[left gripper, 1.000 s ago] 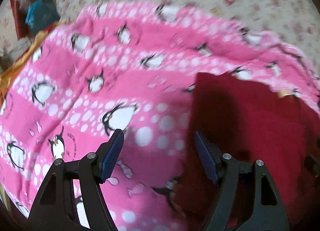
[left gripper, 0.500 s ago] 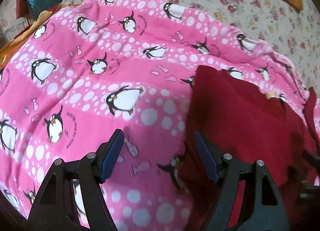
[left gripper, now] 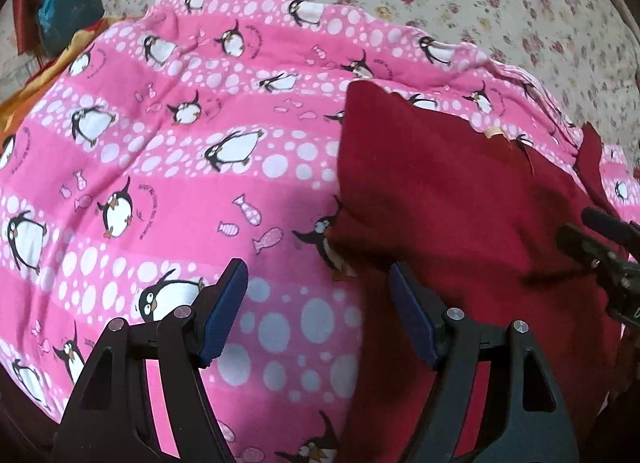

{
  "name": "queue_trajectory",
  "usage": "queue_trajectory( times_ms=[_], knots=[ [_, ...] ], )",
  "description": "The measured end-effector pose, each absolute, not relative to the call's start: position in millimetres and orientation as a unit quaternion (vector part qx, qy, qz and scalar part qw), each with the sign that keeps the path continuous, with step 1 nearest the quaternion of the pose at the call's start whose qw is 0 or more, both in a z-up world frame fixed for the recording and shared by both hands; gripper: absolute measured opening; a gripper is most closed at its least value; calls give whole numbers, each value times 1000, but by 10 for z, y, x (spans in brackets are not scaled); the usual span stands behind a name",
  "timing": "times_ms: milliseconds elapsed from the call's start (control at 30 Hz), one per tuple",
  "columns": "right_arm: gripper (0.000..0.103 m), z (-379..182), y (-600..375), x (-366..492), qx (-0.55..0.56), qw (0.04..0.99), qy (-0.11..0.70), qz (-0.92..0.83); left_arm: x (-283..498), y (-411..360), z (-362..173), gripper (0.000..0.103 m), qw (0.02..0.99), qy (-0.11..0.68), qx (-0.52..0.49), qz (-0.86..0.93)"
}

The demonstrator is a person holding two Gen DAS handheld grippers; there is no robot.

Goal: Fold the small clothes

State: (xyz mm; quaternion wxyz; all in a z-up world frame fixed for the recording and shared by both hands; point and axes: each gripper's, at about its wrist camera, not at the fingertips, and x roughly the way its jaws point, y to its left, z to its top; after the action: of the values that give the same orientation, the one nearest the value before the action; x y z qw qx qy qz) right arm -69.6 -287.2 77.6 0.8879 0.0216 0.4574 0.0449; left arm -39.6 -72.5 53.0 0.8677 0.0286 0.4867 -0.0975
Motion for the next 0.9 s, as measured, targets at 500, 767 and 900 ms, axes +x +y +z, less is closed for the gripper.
queue_trajectory(
  times_ms=[500, 767, 900],
  knots=[
    [79, 402, -3844, -987, 57, 867, 492, -55, -277, -1161, 470, 74, 865, 486, 27, -118],
    [78, 579, -3920, -1099, 55, 881, 468, -49, -262, -902, 455, 74, 862, 495, -17, -110],
    [78, 757, -4274, -1031, 59, 891, 436, -111, -286, -920, 423, 74, 862, 494, -19, -110]
  ],
)
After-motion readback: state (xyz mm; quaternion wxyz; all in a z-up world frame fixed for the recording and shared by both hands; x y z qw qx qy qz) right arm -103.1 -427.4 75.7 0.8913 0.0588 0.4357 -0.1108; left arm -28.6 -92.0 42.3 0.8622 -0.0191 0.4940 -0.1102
